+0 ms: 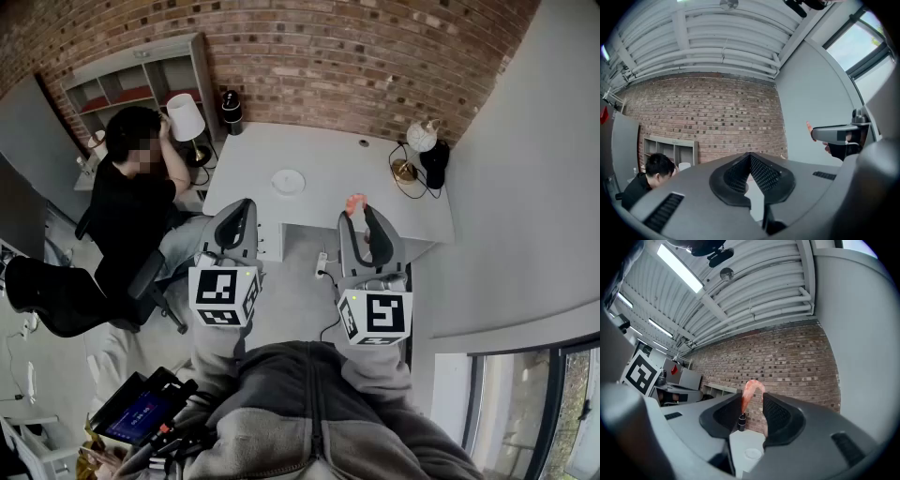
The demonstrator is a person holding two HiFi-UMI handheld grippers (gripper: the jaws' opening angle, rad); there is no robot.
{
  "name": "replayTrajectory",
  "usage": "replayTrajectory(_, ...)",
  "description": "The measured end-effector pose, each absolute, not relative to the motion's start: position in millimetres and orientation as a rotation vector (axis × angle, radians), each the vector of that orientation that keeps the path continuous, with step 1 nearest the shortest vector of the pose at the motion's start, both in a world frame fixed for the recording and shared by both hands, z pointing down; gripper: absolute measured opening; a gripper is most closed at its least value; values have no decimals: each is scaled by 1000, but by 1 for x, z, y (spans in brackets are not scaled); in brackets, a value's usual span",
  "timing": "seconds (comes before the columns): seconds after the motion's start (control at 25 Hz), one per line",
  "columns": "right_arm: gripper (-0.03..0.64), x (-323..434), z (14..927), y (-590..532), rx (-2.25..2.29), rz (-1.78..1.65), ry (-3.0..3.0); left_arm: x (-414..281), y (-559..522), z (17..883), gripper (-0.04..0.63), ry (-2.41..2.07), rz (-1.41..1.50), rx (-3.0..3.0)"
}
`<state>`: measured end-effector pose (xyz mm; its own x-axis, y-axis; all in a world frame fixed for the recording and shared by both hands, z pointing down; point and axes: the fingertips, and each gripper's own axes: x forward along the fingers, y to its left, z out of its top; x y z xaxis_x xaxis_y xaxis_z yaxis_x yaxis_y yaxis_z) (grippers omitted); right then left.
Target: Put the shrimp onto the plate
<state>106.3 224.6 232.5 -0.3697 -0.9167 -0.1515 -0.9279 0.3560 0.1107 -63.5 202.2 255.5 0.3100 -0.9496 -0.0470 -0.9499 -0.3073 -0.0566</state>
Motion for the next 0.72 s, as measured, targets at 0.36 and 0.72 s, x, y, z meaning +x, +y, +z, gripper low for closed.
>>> replayTrajectory(0.36, 144, 108, 238, 225, -1718, 246, 2526, -64, 204, 260, 5, 1798, 6, -2495)
replayTrajectory(0.72, 145, 95, 244, 238, -1729, 205, 2523, -81, 219, 267, 5, 1815, -10, -2507)
